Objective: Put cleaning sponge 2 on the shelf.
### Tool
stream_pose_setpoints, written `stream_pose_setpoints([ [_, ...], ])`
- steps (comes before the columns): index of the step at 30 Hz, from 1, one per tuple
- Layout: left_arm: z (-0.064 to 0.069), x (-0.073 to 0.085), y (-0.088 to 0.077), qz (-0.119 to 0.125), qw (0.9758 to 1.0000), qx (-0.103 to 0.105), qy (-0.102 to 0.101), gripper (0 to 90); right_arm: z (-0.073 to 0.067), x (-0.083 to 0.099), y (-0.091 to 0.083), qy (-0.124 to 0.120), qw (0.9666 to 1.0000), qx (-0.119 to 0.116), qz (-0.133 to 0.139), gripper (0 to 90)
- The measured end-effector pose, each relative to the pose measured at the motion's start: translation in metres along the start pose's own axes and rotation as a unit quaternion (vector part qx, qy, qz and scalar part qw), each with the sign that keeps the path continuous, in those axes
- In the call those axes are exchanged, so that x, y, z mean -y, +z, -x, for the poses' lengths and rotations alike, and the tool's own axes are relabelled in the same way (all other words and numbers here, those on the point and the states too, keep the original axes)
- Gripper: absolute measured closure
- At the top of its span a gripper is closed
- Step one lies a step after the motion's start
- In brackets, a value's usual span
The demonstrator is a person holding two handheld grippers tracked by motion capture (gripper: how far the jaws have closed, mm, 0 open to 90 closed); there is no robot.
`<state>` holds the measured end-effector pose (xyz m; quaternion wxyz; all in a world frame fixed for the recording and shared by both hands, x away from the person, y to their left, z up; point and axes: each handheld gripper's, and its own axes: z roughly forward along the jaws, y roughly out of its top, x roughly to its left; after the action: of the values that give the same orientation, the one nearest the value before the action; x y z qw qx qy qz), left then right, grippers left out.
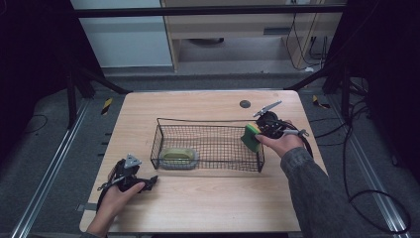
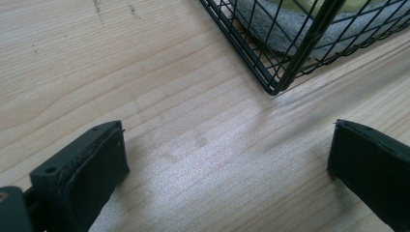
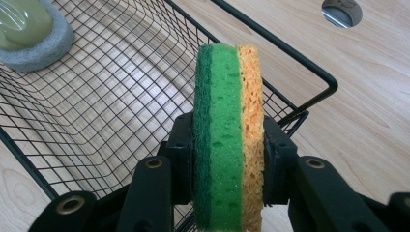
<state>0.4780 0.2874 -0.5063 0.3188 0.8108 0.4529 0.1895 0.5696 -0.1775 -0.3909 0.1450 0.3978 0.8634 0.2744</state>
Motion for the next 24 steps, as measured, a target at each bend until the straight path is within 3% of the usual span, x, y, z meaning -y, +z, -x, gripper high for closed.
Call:
stream_pose_setpoints([
  [24,0.0,0.0,0.0,0.001,1.0,0.001,0.001,0.0,-0.006,0.006,0.018,-0.007,0.9997,0.006,-0.022,63.9],
])
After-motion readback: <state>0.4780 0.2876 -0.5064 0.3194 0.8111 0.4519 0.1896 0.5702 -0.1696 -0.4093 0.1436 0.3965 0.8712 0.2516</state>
